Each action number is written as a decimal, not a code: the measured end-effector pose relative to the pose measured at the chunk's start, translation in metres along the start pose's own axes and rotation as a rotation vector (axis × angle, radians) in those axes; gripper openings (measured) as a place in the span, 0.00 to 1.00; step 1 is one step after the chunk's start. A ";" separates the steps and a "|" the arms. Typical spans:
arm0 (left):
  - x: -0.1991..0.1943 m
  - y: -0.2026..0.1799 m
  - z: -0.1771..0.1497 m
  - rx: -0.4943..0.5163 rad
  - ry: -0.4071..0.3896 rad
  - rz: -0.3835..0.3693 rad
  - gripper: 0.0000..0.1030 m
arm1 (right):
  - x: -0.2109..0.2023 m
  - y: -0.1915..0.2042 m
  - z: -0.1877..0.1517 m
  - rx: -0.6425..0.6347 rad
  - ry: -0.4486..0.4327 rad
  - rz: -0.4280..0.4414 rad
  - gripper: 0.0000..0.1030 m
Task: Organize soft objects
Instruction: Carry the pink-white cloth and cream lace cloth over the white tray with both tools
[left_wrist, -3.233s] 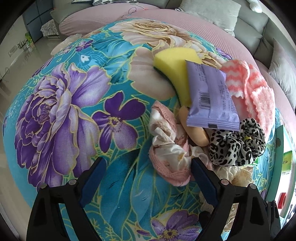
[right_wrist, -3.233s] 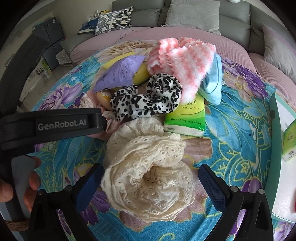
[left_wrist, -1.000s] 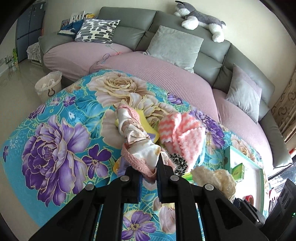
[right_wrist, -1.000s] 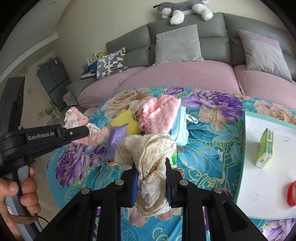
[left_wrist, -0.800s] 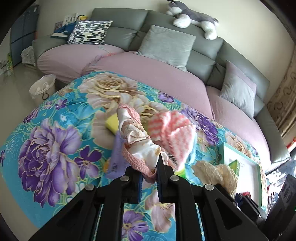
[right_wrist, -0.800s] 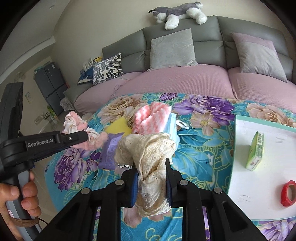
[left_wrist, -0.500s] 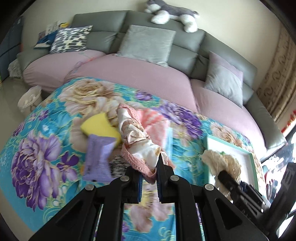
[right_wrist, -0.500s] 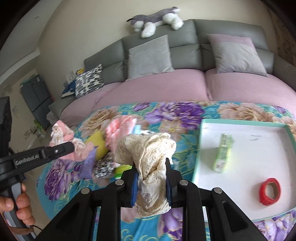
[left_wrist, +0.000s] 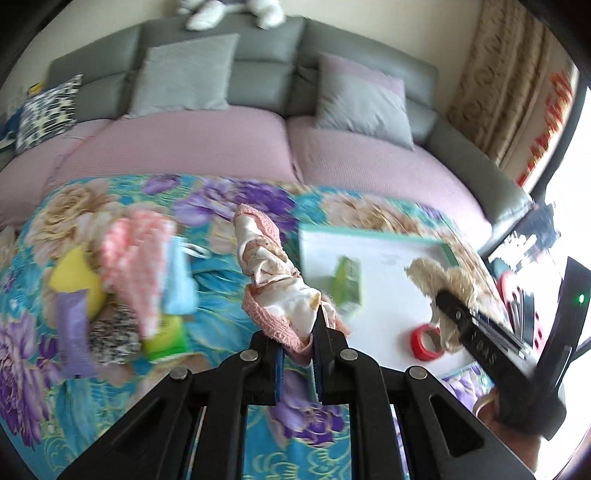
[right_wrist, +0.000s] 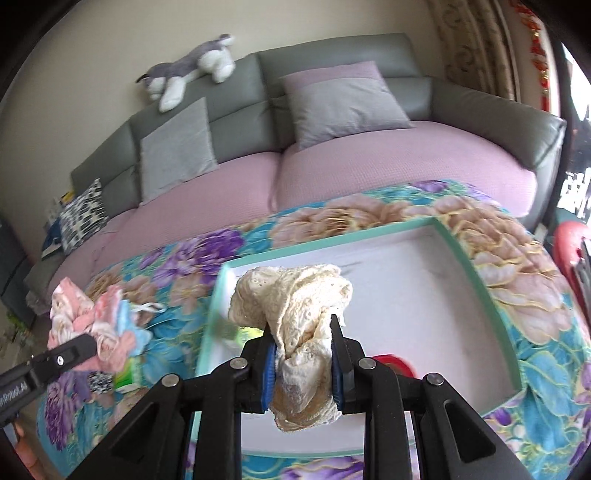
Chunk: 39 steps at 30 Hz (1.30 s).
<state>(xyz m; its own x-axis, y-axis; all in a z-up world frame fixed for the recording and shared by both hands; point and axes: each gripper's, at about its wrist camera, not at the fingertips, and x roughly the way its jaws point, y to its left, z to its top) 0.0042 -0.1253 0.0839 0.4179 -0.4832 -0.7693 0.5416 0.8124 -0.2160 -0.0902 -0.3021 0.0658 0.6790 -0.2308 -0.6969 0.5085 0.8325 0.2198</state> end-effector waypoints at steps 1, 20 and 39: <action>0.005 -0.005 -0.001 0.014 0.014 -0.006 0.12 | 0.000 -0.007 0.001 0.010 -0.001 -0.022 0.24; 0.091 -0.086 -0.017 0.180 0.216 -0.108 0.13 | 0.012 -0.076 0.002 0.170 0.010 -0.103 0.25; 0.118 -0.096 -0.004 0.188 0.170 -0.096 0.44 | 0.026 -0.092 0.004 0.177 0.033 -0.182 0.52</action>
<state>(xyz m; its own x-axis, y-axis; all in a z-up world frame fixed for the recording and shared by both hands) -0.0011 -0.2589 0.0116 0.2385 -0.4806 -0.8439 0.7053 0.6831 -0.1897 -0.1174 -0.3870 0.0304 0.5514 -0.3501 -0.7573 0.7076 0.6770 0.2022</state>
